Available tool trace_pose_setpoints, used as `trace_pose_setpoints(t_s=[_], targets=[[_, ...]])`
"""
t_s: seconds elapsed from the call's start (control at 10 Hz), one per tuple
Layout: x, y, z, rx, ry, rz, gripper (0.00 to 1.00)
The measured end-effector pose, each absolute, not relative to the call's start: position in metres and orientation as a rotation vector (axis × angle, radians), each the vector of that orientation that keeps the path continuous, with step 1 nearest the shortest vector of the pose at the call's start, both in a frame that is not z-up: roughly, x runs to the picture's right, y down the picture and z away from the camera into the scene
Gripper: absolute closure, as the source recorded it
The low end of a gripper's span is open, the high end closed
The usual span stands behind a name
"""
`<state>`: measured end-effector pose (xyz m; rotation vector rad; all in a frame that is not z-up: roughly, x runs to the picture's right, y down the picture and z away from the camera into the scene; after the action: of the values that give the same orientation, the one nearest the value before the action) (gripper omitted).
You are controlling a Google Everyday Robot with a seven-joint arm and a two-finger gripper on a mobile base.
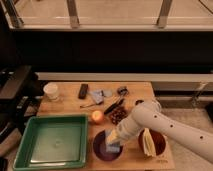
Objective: Wipe purple bowl with sponge
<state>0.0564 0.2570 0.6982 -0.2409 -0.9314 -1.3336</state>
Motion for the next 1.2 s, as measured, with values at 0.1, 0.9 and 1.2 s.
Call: trace_pose_setpoints(t_s=[0.1,0.9,1.2], targets=[[0.056,0.256,0.694,-0.239,-0.926,-1.337,0.9],[0.059,0.271,0.688,-0.318,-0.941,-1.329,0.9],[0.057,0.254,0.703,-0.317,-0.947,-1.355,0.9]])
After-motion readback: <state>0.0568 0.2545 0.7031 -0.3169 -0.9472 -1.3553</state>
